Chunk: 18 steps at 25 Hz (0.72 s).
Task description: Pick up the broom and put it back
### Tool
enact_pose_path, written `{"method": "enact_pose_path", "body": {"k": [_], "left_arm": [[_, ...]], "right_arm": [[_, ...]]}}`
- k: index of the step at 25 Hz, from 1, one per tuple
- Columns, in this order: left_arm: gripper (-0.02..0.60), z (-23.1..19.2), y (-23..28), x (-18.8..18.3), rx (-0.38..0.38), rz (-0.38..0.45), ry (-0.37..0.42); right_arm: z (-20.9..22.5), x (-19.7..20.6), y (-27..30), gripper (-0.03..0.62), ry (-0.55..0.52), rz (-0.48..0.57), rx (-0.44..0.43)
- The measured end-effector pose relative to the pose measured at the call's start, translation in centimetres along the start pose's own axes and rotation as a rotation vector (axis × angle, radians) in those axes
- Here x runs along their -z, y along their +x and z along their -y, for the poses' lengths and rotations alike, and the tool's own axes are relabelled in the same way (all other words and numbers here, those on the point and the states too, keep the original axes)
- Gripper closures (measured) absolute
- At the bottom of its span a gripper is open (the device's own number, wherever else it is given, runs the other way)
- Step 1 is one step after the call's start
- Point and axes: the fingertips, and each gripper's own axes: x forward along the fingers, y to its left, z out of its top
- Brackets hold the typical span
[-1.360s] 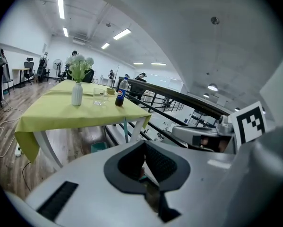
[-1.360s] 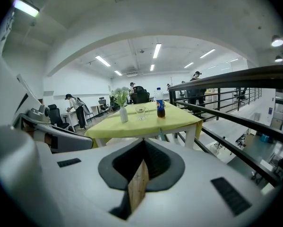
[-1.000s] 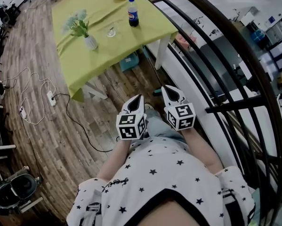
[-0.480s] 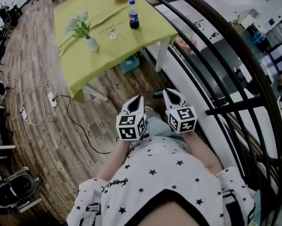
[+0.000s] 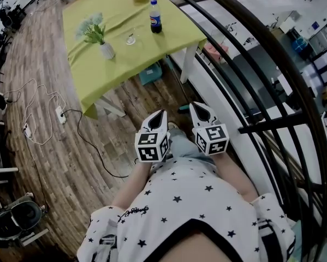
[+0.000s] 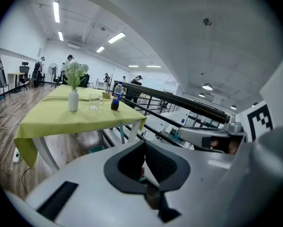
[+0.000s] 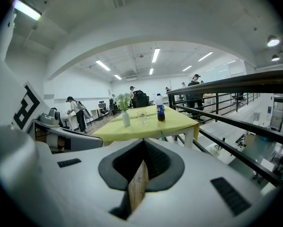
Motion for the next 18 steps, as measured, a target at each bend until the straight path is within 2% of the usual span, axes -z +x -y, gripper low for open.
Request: {"method": "enact_pose_path", "body": {"k": [18], "left_arm": [[0.571, 0.4, 0.07, 0.05, 0.015, -0.004, 0.003]], "right_arm": [[-0.12, -0.39, 0.03, 0.602, 0.016, 0.01, -0.02]]}}
